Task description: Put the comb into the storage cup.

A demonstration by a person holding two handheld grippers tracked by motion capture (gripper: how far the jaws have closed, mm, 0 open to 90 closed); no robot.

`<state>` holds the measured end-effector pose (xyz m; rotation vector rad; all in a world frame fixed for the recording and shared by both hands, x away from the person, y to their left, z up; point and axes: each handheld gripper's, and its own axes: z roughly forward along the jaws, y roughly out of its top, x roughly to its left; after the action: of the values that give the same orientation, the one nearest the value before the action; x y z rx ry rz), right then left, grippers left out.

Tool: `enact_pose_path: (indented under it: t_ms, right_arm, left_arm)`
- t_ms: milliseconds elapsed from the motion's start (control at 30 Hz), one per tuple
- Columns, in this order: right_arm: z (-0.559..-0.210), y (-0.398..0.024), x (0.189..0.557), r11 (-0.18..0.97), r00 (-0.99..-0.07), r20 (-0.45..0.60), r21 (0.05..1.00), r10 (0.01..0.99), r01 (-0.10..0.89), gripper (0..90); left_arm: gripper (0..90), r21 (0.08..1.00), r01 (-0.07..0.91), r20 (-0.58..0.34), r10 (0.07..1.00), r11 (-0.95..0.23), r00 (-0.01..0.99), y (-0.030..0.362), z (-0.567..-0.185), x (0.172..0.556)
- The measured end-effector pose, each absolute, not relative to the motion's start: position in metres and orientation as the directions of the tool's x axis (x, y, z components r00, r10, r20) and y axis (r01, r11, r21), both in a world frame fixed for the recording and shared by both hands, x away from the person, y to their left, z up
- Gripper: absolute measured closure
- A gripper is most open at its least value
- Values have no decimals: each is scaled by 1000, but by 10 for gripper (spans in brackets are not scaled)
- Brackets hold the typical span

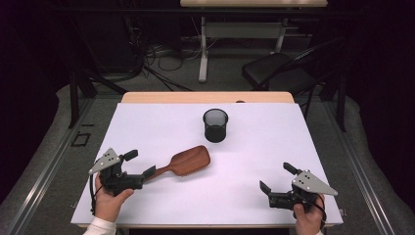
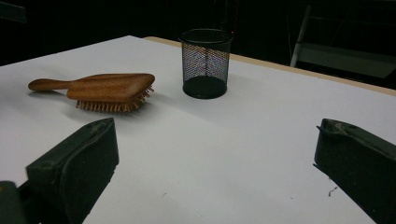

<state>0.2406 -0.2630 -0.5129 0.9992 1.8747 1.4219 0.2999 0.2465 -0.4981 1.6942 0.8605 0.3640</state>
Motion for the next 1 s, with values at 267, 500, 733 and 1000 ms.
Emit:
enact_pose_path:
  t_ms: [267, 500, 733, 1000]
  right_arm:
    - [-515, -260, 246, 159, -563, -6, 962, 826, 223, 0]
    - [-517, -256, 248, 169, -573, -9, 959, 819, 227, 0]
    - [-517, -253, 248, 177, -575, -14, 957, 818, 228, 0]
    - [-518, -251, 248, 195, -588, -26, 954, 809, 226, 0]
  left_arm:
    - [165, 927, 363, -181, 732, -98, 657, 245, -493, 314]
    - [222, 914, 388, -166, 764, -118, 623, 239, -495, 327]
    - [399, 892, 436, -172, 804, -117, 569, 235, -496, 337]
    - [490, 885, 453, -197, 795, -107, 573, 227, -501, 344]
